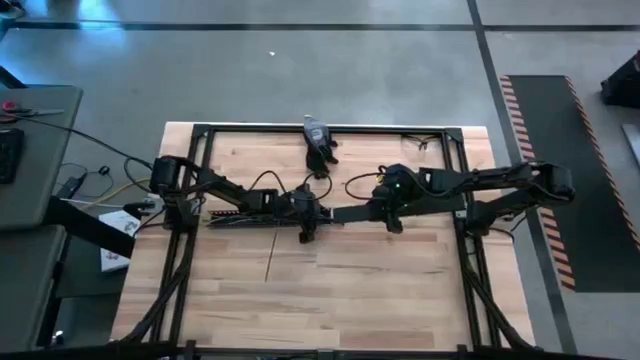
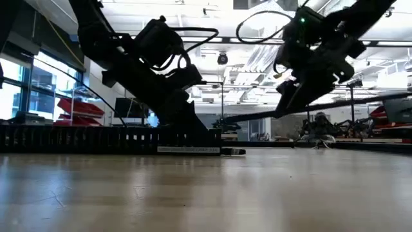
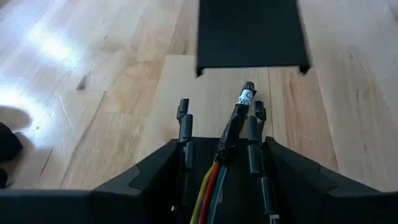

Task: Ziptie cables
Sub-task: Close the black cable duct

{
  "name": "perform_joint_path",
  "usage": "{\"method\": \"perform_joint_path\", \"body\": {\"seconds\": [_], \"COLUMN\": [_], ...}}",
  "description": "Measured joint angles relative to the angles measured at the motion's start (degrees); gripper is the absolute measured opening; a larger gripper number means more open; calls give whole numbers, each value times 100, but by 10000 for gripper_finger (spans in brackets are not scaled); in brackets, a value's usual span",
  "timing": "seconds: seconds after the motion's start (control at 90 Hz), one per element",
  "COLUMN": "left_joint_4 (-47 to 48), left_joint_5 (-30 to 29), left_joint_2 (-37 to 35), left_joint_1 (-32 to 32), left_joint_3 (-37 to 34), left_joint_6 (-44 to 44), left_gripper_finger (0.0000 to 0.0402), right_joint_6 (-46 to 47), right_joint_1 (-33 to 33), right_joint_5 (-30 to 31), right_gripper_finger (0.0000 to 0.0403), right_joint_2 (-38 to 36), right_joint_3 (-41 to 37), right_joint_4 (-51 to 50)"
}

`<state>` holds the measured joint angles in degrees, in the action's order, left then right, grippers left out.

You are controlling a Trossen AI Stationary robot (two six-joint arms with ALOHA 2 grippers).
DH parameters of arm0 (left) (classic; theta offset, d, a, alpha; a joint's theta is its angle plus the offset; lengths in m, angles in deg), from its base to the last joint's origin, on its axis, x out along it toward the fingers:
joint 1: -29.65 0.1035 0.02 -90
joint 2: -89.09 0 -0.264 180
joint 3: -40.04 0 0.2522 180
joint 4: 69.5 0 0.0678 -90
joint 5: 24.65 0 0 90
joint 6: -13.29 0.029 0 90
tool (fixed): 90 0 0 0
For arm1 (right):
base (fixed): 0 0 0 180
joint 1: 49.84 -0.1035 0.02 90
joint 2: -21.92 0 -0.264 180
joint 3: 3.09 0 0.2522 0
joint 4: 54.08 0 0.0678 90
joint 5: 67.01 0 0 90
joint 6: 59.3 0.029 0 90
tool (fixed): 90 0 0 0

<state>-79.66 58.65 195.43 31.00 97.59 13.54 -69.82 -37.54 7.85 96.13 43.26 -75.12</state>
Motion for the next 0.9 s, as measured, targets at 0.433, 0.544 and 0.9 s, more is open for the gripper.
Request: {"method": "perform_joint_path", "body": {"seconds": [0.433, 0.544, 0.9], "left_joint_4": [-48, -70, -131], "left_joint_5": [15, 13, 15], "left_joint_2": [11, 11, 15], "left_joint_1": [0, 0, 0], "left_joint_3": [-4, -7, -9], "left_joint_6": [55, 55, 51], "left_gripper_finger": [197, 197, 197], "right_joint_6": [260, 298, 301], "right_joint_1": [-2, -9, -7], "right_joint_5": [126, 35, 33], "right_gripper_finger": [213, 213, 212], "right_joint_2": [289, 491, 834], "right_joint_3": [-279, -277, -264], "right_joint_4": [899, 1086, 1249]}}
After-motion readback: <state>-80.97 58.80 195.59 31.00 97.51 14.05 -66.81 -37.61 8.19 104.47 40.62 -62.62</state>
